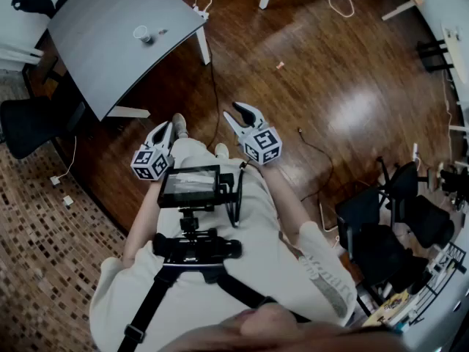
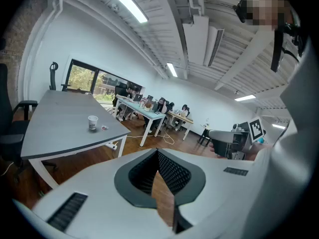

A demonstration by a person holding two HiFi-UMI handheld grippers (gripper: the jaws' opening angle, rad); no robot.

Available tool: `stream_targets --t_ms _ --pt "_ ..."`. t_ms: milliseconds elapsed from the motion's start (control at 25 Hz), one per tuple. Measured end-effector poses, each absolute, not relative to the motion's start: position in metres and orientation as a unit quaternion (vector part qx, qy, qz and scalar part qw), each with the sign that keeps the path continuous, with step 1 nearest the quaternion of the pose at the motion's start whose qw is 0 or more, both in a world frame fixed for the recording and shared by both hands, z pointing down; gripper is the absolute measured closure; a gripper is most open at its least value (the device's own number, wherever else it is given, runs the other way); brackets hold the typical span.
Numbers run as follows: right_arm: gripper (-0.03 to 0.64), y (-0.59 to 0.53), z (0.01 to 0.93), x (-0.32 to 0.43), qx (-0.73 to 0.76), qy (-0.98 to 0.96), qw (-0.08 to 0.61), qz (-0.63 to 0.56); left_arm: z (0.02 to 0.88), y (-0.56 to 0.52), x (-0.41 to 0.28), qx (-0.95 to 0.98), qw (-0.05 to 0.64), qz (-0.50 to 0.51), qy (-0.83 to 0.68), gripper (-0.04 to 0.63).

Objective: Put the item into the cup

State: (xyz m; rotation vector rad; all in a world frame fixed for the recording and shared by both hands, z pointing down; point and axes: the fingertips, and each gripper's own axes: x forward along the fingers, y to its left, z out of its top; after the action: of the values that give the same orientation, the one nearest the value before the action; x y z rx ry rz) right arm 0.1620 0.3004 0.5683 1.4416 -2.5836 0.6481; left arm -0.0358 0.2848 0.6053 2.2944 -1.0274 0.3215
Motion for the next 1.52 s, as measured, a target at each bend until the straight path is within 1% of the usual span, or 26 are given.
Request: stream_targets --t_ms 240,560,960,1200,1520 --pt "0.454 0.268 0.567 0.167 0.482 -0.849 0.052 0.208 0.608 0.249 -0.031 0.866 0.297 0.12 -0.383 0.601" --pt "0.454 0.205 0.574 0.159 0.489 -0.843 0.059 0.215 0.611 0.177 -0.047 0.864 0.301 0.118 -0.387 0.6" --pt "0.454 0.096 0.577 0.128 0.494 -0.837 0.074 0.223 0.612 0.063 -0.09 0.866 0.3 0.131 -0.378 0.6" --pt "0.454 0.035 0.578 0.101 0.49 -0.84 0.087 0.219 0.61 0.008 -0.105 0.879 0.305 0.097 -0.354 0.601" --pt "0.454 -0.035 0.605 0.071 0.48 -0.84 0.114 0.224 0.616 -0.055 -0.134 0.885 0.305 0.103 -0.337 0.601"
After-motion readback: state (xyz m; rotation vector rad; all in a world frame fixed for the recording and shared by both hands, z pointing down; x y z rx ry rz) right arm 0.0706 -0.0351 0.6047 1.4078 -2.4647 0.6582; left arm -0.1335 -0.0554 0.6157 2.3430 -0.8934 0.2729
